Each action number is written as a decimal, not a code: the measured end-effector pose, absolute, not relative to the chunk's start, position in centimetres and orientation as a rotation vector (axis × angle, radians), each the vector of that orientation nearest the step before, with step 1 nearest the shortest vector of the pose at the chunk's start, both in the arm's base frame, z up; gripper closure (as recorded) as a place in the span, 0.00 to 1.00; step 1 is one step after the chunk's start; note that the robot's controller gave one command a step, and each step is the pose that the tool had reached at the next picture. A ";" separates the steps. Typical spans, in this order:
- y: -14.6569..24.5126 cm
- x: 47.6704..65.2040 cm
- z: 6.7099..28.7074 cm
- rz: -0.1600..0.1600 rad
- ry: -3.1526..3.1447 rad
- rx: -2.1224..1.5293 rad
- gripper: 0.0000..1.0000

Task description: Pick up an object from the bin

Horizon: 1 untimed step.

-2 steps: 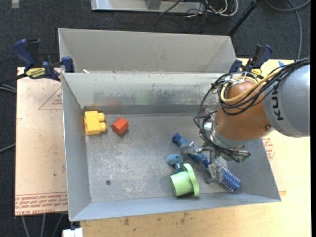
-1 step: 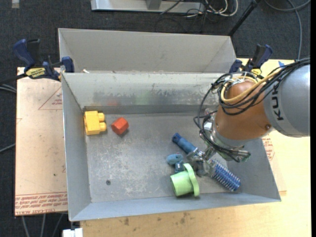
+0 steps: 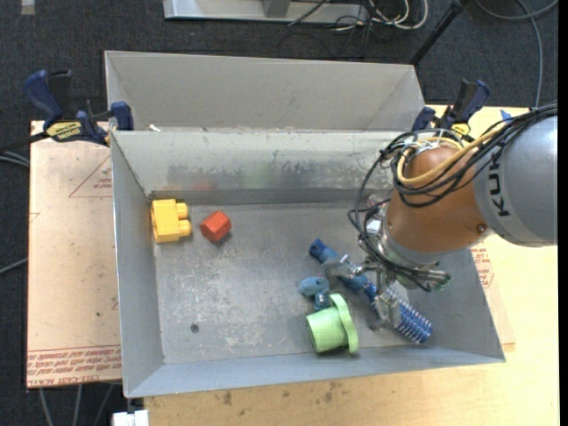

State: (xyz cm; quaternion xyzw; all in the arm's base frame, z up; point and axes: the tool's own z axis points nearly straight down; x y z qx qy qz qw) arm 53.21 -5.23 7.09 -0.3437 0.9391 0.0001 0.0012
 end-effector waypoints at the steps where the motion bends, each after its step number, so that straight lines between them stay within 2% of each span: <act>1: -5.2 53.2 7.1 0.000 2.948 -1.079 1.00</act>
Offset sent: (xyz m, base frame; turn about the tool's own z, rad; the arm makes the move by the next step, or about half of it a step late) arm 0.0000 0.0000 0.0000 0.0000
